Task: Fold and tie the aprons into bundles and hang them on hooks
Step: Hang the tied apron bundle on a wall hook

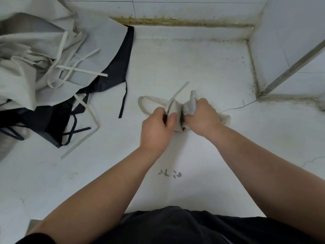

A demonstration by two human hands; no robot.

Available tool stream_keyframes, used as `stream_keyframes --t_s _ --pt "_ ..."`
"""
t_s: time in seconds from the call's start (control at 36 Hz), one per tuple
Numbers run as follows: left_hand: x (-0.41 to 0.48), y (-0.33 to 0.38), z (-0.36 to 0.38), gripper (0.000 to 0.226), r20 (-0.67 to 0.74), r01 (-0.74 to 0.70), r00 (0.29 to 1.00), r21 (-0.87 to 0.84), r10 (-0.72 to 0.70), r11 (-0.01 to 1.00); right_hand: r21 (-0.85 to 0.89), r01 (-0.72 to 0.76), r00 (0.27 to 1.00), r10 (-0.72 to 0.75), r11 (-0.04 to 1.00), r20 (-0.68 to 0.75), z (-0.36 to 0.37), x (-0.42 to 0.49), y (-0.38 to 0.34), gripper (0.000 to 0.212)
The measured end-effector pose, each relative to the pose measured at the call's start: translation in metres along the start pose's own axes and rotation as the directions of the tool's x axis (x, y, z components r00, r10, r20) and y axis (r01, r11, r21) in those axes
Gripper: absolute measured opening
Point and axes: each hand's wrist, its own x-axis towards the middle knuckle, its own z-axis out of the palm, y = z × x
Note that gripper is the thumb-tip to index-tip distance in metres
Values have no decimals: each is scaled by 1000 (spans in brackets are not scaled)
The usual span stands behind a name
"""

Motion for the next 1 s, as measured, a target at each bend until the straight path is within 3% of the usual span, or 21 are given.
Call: stream_keyframes --t_s 0.06,0.17,0.22,0.28,0.39,0.5,0.56,0.64,0.69,0.81,1.0 --pt "5 1 -3 29 -37 31 999 -24 -32 999 51 17 999 -19 999 35 1 -1 -3 34" --pt "15 2 -10 37 -78 40 996 10 -40 999 313 26 998 -42 950 44 2 -6 -7 31" --pt "17 3 -11 44 -85 50 995 20 -48 999 265 69 997 -77 962 20 3 -8 -7 33" --pt "15 2 -10 45 -98 41 994 21 -39 999 109 175 985 -173 978 -28 5 -10 -4 35" --pt "9 -5 -3 42 -178 -75 981 32 80 997 -72 372 910 -379 925 -167 8 -10 -2 26" --pt "6 -8 -3 49 -263 -201 940 81 216 976 -39 466 864 -464 884 -193 6 -12 -6 27" --pt "7 -11 -2 41 -290 -233 928 41 235 972 -11 466 869 -460 885 -184 6 -14 -7 28" --pt "6 -14 -1 28 -255 -239 943 -75 213 968 -1 452 880 -446 892 -165 8 -13 -5 31" --pt "4 -14 -3 18 -241 -281 933 -25 267 959 10 450 882 -442 893 -160 9 -13 -6 31" --pt "4 -15 0 19 -223 -331 920 -1 322 944 123 451 889 -433 884 -149 8 -15 -9 27" --pt "8 -5 -8 19 -73 -163 986 -259 149 952 272 469 883 -449 840 -135 6 -19 -2 23"
